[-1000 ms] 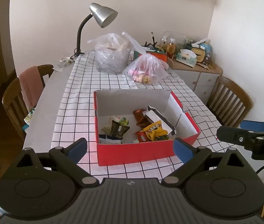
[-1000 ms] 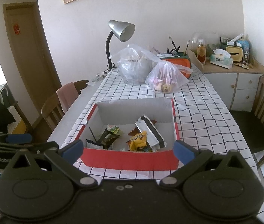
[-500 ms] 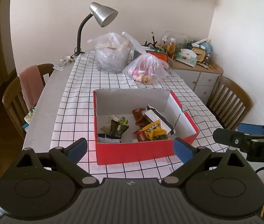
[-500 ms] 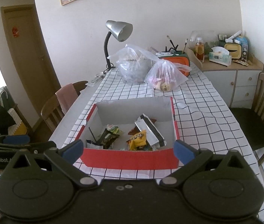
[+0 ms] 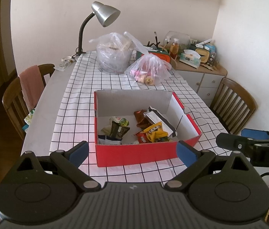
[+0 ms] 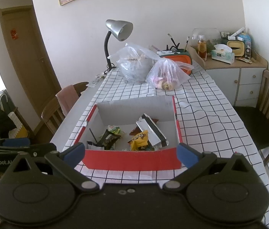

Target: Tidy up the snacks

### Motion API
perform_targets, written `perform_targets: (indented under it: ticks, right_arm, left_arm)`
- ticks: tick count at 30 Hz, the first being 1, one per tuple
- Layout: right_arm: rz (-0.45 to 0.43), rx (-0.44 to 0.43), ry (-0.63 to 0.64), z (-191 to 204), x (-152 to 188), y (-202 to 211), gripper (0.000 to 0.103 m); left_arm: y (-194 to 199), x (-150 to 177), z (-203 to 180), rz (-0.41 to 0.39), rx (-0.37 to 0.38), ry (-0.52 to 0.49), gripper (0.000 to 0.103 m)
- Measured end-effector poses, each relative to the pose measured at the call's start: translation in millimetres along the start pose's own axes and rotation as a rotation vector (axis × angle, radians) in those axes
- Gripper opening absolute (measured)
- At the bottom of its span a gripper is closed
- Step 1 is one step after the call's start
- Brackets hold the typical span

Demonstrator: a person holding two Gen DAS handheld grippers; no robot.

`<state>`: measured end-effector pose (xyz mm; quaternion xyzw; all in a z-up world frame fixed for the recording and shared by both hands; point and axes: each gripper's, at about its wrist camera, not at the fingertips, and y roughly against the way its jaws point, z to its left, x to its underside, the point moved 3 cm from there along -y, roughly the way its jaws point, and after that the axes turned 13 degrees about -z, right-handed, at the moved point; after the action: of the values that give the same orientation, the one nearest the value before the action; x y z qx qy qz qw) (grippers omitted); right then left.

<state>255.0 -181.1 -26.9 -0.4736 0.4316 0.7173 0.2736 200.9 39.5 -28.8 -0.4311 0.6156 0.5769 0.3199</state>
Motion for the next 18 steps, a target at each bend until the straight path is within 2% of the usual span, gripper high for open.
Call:
perform_targets:
  ticks: [18]
  right_arm:
    - [0.012,0.023,-0.032,-1.3,14.5,12.1,0.103]
  left_arm:
    - [9.5,5.4,-3.5,0.006,0.016,-0.008,0.099]
